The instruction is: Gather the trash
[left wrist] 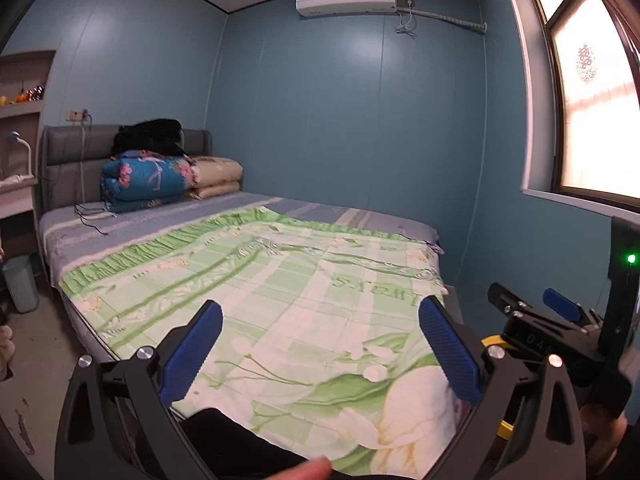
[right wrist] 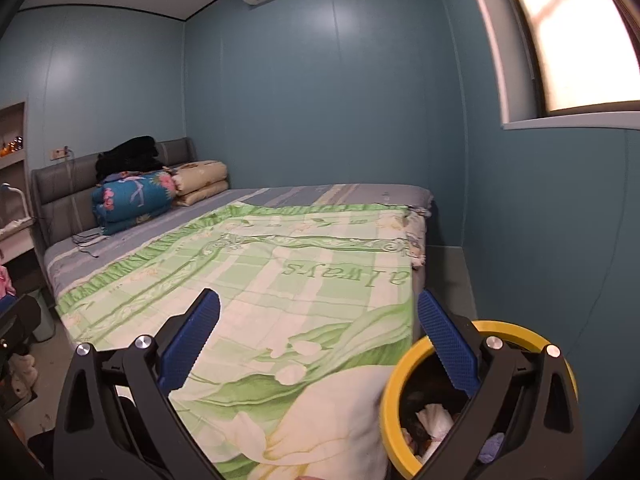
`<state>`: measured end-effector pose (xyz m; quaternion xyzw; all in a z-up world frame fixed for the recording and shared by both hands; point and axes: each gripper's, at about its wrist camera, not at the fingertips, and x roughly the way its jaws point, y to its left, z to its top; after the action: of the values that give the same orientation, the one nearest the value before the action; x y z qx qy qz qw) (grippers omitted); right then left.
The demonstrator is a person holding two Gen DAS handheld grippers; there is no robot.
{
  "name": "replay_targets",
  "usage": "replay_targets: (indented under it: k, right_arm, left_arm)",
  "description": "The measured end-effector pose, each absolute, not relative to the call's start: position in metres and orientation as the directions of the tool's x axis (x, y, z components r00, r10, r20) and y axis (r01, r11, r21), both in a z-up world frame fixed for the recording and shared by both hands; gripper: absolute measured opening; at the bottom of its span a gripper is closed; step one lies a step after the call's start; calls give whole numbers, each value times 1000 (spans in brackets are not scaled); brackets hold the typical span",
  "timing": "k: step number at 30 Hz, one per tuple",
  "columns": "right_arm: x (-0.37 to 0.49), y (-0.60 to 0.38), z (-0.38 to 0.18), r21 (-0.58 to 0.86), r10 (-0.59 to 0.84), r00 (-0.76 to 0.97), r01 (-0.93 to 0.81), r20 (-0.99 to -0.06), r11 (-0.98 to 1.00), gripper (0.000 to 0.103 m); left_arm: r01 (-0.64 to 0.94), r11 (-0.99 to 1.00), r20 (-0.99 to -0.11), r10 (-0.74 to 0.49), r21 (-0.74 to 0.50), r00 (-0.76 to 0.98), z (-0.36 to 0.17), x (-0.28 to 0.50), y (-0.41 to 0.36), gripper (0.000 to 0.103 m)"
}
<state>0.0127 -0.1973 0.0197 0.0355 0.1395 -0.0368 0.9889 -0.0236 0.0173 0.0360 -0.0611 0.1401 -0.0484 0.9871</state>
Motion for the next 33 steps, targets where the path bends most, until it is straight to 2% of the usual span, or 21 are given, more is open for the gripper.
replay_targets:
  k: [33]
  right_arm:
    - [15,-206,1,117,-43,931,92,-361,989,95]
  left_arm:
    - [71,986,-270,-111,-151,956,27,-34,14,95]
